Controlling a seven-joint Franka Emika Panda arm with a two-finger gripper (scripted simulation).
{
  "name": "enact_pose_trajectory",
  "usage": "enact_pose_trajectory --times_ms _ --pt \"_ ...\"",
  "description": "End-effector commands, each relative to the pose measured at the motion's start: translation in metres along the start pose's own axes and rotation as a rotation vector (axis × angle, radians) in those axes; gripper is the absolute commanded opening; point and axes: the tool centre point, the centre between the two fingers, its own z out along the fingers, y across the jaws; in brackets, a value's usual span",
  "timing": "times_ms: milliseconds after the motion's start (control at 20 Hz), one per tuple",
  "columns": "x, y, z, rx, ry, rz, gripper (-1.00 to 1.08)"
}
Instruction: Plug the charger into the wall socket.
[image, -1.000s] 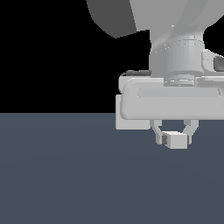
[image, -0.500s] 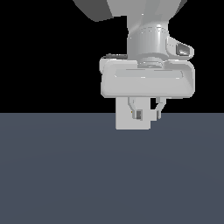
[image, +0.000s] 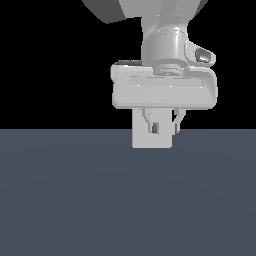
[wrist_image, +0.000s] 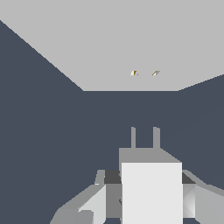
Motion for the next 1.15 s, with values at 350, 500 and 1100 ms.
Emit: enact_pose_trajectory --times_ms 350,500,1100 --pt "0.018 0.000 0.000 0.000 0.000 0.000 -1.00" --pt "0.030 0.000 0.001 0.000 0.000 0.000 -1.00" --pt "0.050 0.000 0.001 0.000 0.000 0.000 -1.00"
